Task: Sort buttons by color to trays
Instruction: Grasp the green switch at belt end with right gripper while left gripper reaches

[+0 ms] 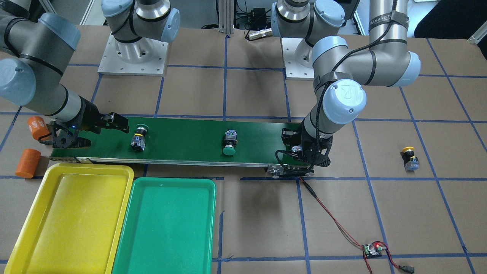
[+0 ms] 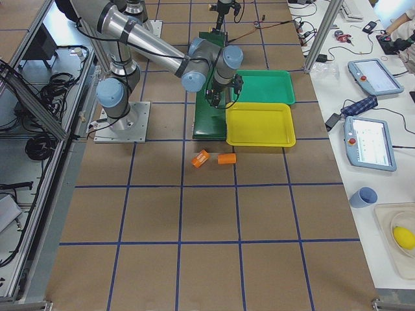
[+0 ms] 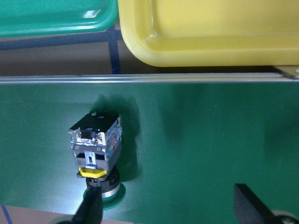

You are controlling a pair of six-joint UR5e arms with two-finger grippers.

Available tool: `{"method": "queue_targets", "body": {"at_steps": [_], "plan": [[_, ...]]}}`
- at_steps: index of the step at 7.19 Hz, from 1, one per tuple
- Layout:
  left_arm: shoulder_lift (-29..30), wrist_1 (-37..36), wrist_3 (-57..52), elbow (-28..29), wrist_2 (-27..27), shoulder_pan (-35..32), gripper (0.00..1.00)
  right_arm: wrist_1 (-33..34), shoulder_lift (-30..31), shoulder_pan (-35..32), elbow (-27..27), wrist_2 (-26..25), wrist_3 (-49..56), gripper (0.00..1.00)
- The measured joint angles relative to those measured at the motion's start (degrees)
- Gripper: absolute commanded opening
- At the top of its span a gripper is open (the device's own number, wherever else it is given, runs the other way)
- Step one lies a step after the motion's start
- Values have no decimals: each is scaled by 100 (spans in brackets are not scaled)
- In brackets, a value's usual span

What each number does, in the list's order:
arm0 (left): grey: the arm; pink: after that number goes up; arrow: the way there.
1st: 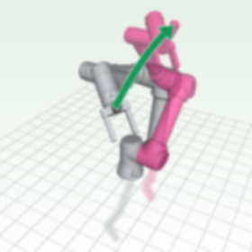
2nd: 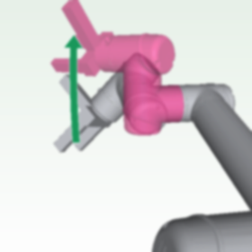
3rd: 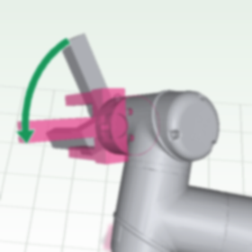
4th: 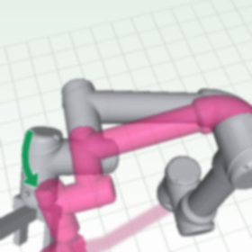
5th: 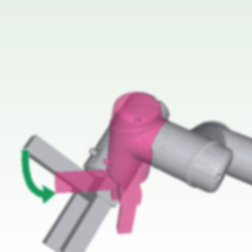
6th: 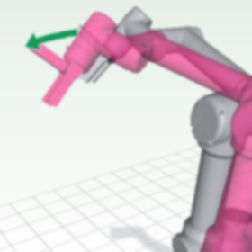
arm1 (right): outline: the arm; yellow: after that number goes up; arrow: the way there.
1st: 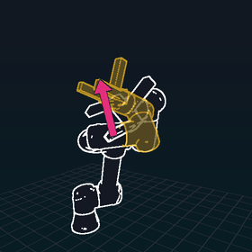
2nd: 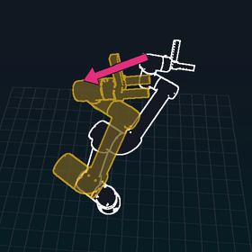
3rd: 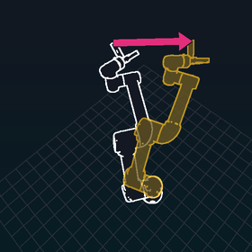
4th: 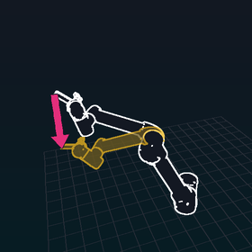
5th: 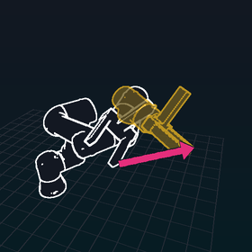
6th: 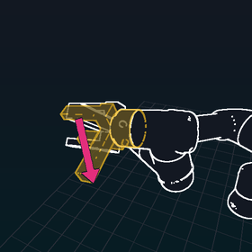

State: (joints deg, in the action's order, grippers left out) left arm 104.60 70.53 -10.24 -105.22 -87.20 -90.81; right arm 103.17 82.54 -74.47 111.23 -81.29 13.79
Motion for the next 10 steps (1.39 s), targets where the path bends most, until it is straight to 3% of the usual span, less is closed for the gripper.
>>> {"method": "queue_targets", "body": {"at_steps": [1, 2, 6, 8, 9, 10], "plan": [[31, -35, -19, -26, -4, 1, 78, 8, -43, -14, 8, -32, 0, 100], [64, -84, -17, -48, -6, 5, 97, 56, -143, -30, -3, -85, -24, 100], [-147, -259, 22, 44, -47, 165, 100, 150, -378, -41, -70, -106, -161, 100], [-306, -212, -155, 228, -261, 795, 100, 145, -394, -42, -70, -91, -161, 100], [-317, -216, -482, 263, -337, 1310, 100, 130, -409, -44, -51, -93, -157, 49], [-291, -242, -899, 258, -362, 1881, 100, 122, -422, -48, -51, -109, -139, 11]]}}
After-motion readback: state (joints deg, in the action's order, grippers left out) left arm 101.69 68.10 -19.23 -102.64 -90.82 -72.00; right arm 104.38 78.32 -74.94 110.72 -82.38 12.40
